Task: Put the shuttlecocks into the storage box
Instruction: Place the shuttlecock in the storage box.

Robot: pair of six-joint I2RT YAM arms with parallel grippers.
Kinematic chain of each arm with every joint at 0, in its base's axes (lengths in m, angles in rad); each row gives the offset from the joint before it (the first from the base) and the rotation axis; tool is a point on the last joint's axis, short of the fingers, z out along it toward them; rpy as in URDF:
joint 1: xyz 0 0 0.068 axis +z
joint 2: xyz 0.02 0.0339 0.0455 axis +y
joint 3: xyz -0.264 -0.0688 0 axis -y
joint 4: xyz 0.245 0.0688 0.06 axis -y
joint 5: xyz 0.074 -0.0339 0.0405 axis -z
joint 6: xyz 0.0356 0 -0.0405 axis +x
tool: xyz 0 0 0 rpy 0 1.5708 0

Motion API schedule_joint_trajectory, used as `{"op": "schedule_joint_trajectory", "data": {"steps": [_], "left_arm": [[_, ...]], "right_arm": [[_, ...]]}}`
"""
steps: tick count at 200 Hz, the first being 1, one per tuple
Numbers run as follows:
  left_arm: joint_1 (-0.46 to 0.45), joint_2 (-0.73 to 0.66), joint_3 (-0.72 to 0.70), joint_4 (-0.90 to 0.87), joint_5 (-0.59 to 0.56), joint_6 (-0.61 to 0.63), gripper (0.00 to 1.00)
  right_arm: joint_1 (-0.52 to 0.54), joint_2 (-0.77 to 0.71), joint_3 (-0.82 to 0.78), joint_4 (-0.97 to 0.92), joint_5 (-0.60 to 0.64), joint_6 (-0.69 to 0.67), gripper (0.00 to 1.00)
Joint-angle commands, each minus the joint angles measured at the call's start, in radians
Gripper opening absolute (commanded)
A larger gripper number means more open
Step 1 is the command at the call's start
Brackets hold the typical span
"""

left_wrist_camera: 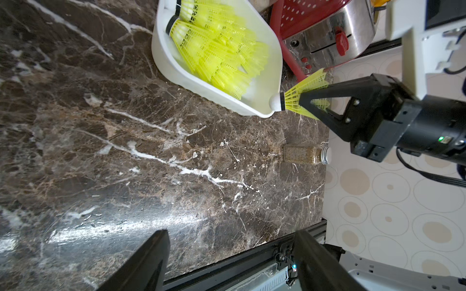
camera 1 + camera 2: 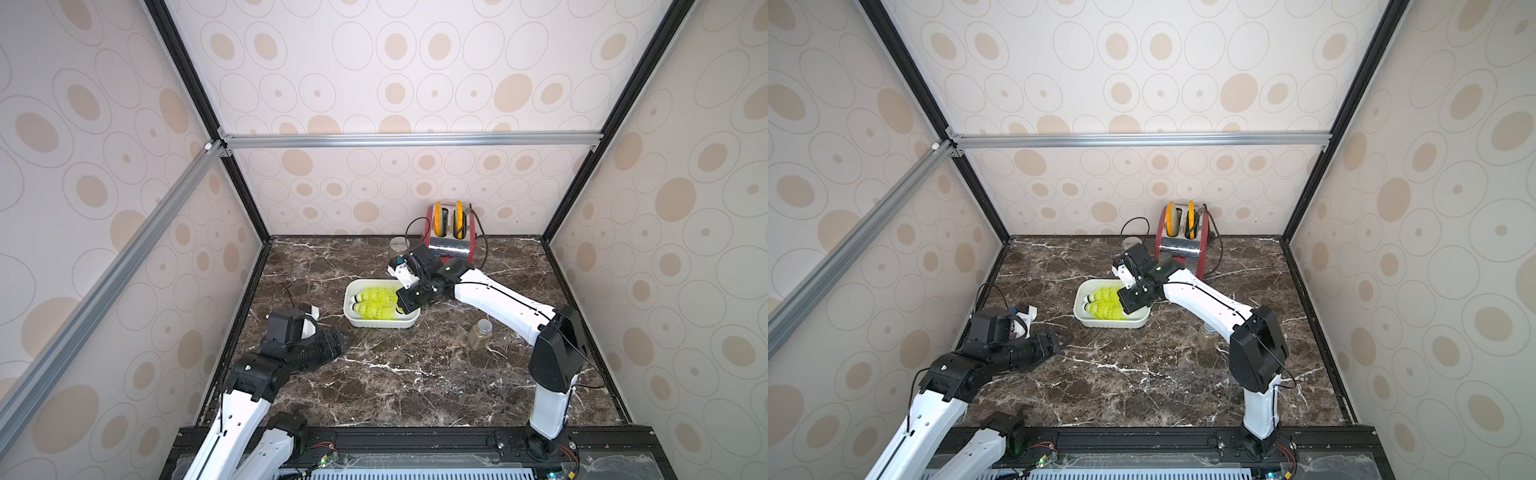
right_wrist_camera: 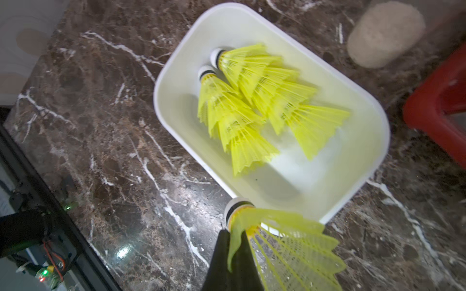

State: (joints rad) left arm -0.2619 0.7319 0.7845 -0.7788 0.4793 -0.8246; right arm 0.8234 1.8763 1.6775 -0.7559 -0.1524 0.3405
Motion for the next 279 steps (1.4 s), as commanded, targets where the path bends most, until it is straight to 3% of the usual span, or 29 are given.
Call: {"op": "schedule_joint_trajectory", "data": {"steps": [1, 67, 112, 279], "left_arm": [[0.000, 0.029, 0.039, 0.087, 0.023, 0.029, 0.80], [-0.002, 0.105, 0.032, 0.191, 0.038, 0.024, 0.80], [-0.003, 0.136, -0.008, 0.263, 0.039, 0.016, 0.80], [-0.010, 0.127, -0.013, 0.275, 0.033, -0.039, 0.81]], "right_arm": [[-0.016, 0.011, -0.005, -0.025, 0.056, 0.053, 0.00], [-0.040, 0.129, 0.055, 0.001, -0.023, 0.078, 0.00], [-0.040, 0.138, -0.001, 0.090, -0.088, 0.161, 0.00], [-0.110, 0.083, -0.323, 0.705, -0.239, 0.576, 0.00]]}}
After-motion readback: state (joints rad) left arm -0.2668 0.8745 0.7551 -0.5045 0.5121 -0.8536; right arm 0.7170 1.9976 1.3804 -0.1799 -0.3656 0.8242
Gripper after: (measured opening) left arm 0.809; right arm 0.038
